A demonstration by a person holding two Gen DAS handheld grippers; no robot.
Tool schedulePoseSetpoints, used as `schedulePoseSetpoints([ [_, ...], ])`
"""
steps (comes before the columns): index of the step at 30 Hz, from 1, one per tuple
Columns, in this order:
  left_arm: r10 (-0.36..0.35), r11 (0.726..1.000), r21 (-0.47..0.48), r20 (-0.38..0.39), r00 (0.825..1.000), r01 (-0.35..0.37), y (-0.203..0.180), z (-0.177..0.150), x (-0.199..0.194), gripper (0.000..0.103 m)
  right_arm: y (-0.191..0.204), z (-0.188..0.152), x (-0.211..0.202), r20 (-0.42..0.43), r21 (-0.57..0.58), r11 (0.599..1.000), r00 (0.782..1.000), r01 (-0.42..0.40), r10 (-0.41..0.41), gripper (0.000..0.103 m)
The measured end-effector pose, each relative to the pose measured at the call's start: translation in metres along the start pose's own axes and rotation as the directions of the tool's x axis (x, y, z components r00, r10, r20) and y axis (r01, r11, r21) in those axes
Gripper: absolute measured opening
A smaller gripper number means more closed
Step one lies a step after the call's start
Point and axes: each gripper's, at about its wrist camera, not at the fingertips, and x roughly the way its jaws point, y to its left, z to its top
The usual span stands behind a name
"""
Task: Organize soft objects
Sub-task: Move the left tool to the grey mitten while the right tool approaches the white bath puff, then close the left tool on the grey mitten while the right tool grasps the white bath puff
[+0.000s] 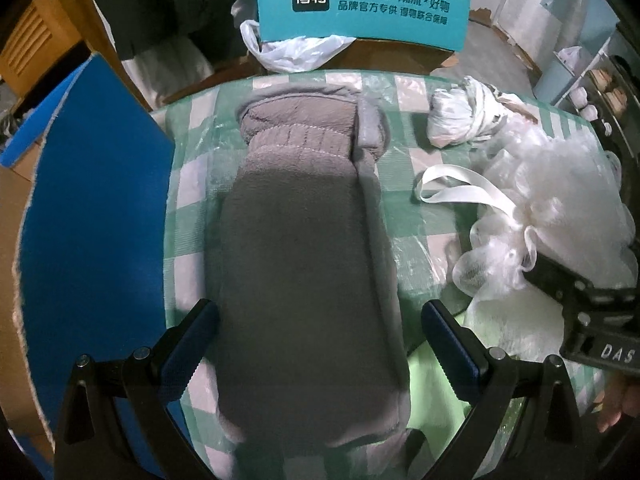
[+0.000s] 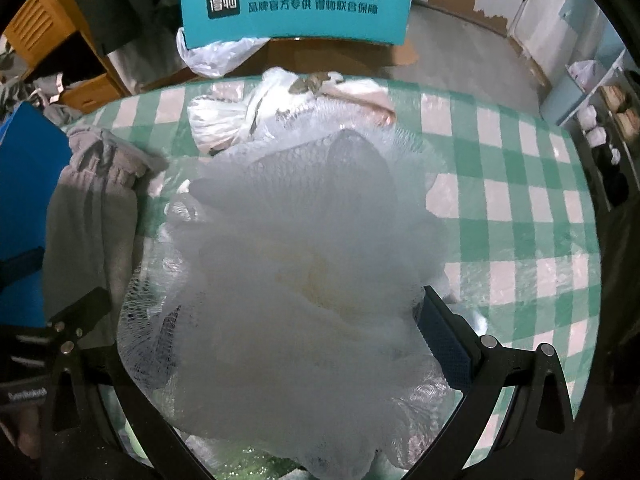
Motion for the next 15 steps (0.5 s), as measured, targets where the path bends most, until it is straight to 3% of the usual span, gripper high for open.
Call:
schedulePoseSetpoints([
  [8,0.01,1.0,0.018,-0.025,1.0,-0.01,-0.006,0.003,0.018,0.102,0.003,0.0,0.01,-0.008,-0.016,0.999,1.0,-0.029,0.029,0.1],
  [12,0.038,0.997,0.065,-0.016,0.999,-0.036,-0.013,0.003,0.02,0.102,0.009,0.002,0.005,0.015,-0.039,0.999,0.999,-0.038,0.038,0.08],
  [15,0.066,0.994,0.087,0.013,0.998,-0.066,-0.016,0.0,0.016,0.086,0.013,0.004,0.0,0.035,-0.058,0.998,0.999,-0.027,0.029,0.07],
])
